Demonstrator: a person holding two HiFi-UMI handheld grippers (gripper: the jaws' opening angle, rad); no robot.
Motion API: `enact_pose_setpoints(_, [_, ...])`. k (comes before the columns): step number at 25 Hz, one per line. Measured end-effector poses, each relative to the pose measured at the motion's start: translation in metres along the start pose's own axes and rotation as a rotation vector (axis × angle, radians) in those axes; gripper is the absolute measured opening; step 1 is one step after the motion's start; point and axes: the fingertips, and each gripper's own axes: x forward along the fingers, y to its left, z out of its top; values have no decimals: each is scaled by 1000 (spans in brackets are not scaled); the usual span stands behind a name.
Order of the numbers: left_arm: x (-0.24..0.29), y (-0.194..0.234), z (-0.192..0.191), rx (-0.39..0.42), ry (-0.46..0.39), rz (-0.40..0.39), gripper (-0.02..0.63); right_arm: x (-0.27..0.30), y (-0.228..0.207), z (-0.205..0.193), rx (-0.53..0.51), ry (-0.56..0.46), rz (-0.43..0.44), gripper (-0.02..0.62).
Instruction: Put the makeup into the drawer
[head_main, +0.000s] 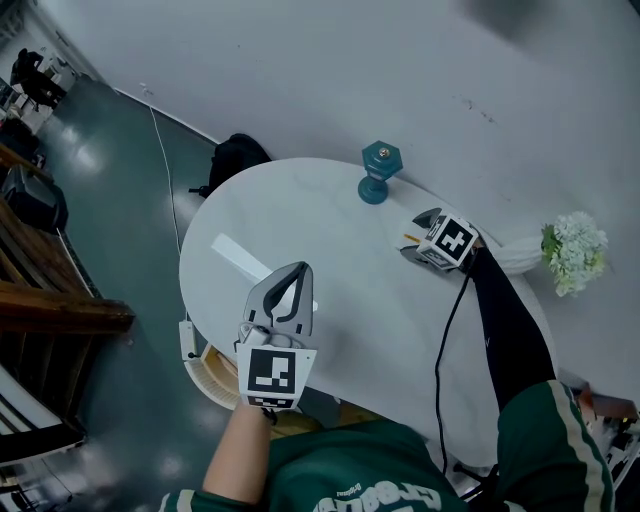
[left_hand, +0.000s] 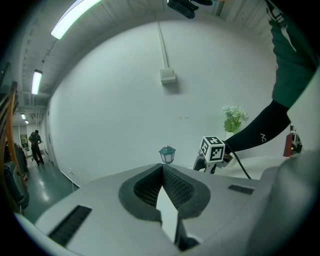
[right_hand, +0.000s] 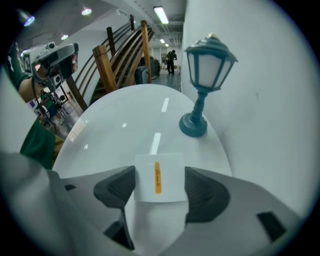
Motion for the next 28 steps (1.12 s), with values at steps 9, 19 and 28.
enact_pose_setpoints(9, [-11,3,19,-2,-46,11,-2,-65,29,46,267,-334,-221,316])
enact_pose_setpoints(19, [-25,15,33,-16,-88,46,-2,-150,73,85,437,-699,-445,318])
enact_pose_setpoints(28, [-49,30,39,20,-121,74,-2,-192,107,115,395,-870,-583,318])
